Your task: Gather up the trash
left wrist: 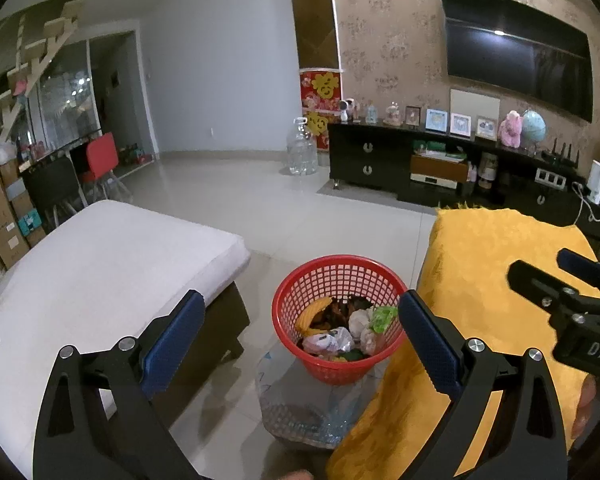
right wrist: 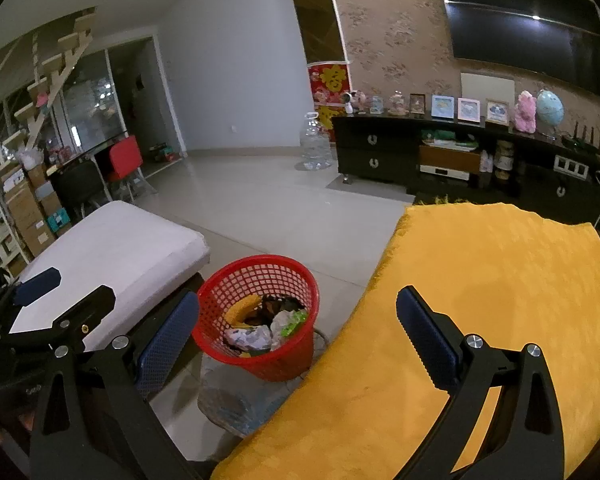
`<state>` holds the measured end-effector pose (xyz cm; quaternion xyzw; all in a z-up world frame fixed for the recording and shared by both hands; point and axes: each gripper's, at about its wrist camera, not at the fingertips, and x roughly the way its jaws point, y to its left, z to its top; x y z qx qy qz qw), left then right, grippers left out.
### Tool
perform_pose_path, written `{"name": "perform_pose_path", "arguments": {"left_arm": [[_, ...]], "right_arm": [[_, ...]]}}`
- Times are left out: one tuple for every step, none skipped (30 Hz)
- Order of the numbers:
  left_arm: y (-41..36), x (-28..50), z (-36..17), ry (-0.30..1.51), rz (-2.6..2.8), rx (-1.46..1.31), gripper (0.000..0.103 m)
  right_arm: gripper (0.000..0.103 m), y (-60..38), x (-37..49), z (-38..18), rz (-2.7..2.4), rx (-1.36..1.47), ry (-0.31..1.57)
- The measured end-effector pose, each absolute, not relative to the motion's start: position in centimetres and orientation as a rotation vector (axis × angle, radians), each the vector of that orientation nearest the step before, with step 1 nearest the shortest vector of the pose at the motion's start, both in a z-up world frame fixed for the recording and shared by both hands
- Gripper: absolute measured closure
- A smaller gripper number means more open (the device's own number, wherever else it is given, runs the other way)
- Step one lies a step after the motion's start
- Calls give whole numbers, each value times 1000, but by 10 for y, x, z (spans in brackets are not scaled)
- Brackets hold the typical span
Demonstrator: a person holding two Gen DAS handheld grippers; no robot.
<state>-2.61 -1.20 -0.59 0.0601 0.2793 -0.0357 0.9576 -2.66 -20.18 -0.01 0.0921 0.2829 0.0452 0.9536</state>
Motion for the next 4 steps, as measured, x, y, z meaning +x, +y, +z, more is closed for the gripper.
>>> {"name": "perform_pose_path", "arguments": {"left_arm": [[-12, -26, -6, 569, -71, 112, 9], [-13, -24, -6, 574, -73, 104, 9], [-13, -23, -6, 578, -75, 100, 9], [-13, -22, -7, 580, -77, 96, 9]], "right_arm": [[7, -204, -25, 1, 86, 188, 575], [7, -209, -28, 0, 75, 191, 576], [7, -213, -29, 0, 65, 195, 578], [7, -223, -33, -2, 44, 200, 579]]}}
